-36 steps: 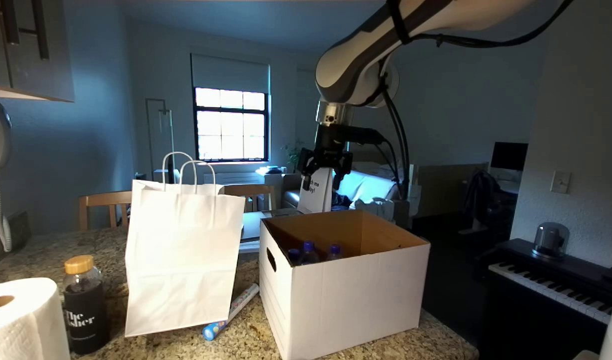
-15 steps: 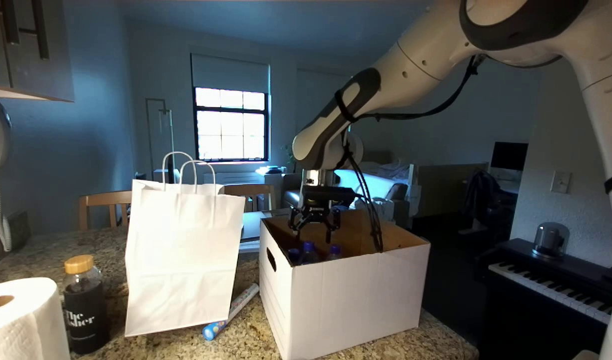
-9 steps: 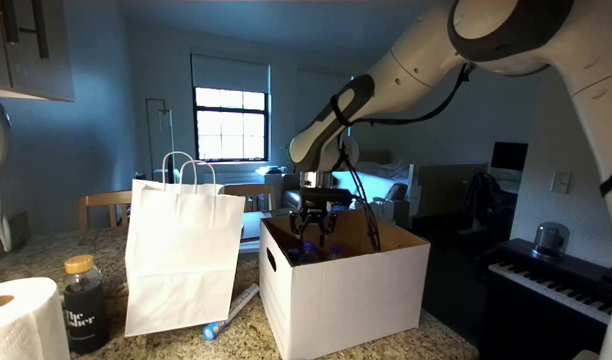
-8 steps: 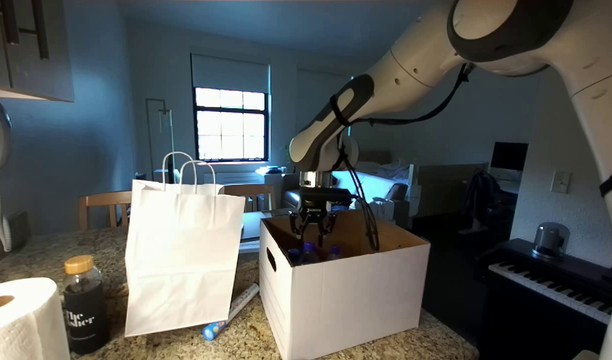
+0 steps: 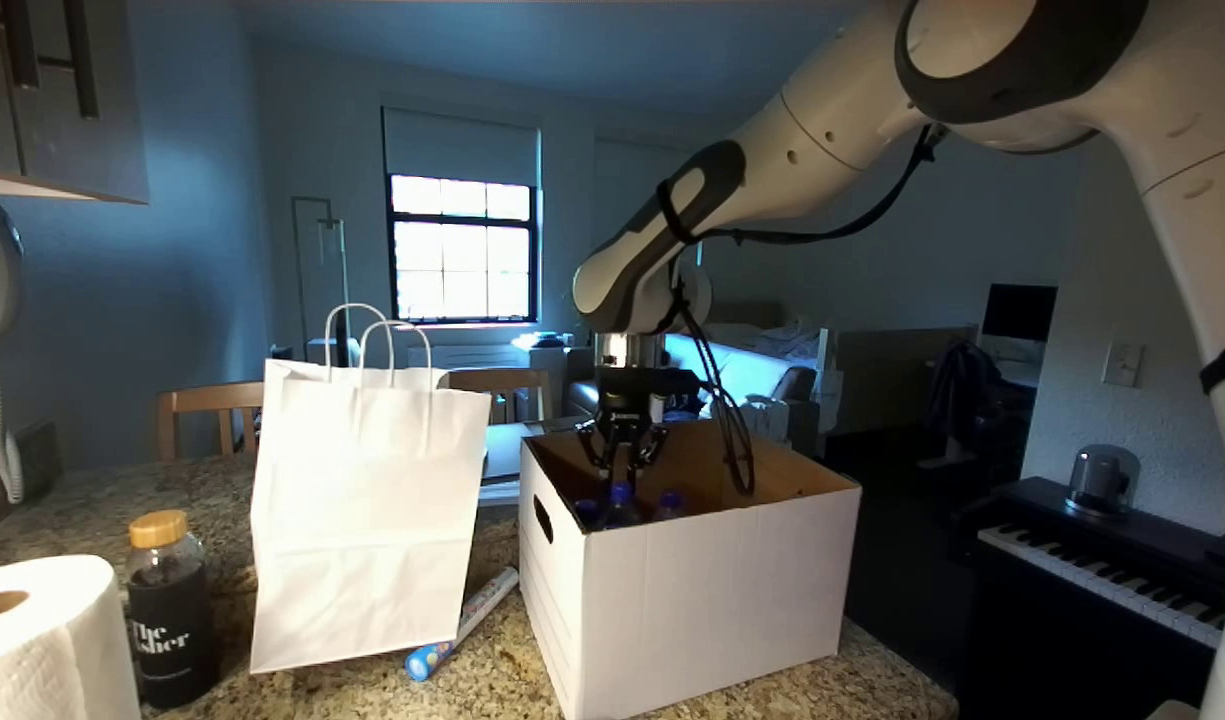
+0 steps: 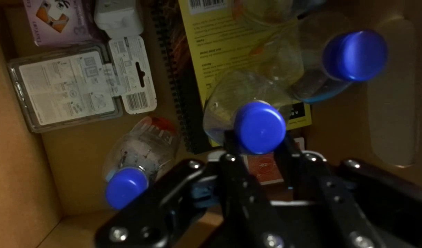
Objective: Remove the water bottle from the box
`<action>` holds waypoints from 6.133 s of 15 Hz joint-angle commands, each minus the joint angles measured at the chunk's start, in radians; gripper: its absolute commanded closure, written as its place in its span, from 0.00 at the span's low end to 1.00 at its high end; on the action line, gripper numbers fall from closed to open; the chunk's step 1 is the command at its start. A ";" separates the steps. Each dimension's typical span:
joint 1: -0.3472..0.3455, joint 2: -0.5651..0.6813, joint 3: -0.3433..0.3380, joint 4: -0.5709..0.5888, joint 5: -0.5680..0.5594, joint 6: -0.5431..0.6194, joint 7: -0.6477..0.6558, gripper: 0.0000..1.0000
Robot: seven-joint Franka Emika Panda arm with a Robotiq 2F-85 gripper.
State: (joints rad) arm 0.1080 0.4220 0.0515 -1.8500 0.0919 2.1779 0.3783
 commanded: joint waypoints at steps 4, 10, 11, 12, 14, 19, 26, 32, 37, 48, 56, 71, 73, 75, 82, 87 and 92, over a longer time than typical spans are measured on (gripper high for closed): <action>-0.002 0.007 0.007 0.017 0.037 -0.057 -0.031 0.79; -0.002 -0.003 0.013 0.009 0.044 -0.071 -0.032 0.89; 0.000 -0.022 0.011 -0.004 0.040 -0.068 -0.027 0.89; 0.002 -0.044 0.009 -0.017 0.033 -0.065 -0.023 0.89; -0.002 -0.127 0.003 -0.055 0.022 -0.088 -0.024 0.89; -0.002 -0.307 -0.012 0.005 -0.069 -0.434 -0.031 0.89; 0.063 -0.489 0.096 0.242 -0.272 -0.905 -0.098 0.89; 0.136 -0.548 0.199 0.297 -0.292 -0.898 -0.256 0.89; 0.171 -0.522 0.232 0.230 -0.266 -0.730 -0.424 0.89; 0.258 -0.295 0.311 0.187 -0.232 -0.517 -0.726 0.89; 0.275 -0.202 0.323 0.078 -0.246 -0.394 -0.737 0.89; 0.429 -0.069 0.367 -0.141 -0.284 0.071 -0.435 0.89; 0.470 -0.022 0.340 -0.111 -0.338 0.100 -0.355 0.89; 0.508 0.009 0.311 -0.096 -0.385 0.109 -0.289 0.89; 0.586 0.033 0.253 -0.073 -0.413 0.097 -0.199 0.30; 0.603 -0.008 0.239 -0.091 -0.408 0.079 -0.196 0.00; 0.609 -0.116 0.241 -0.135 -0.421 0.100 -0.164 0.00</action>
State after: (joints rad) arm 0.7038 0.4066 0.2994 -1.9222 -0.2958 2.2674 0.1588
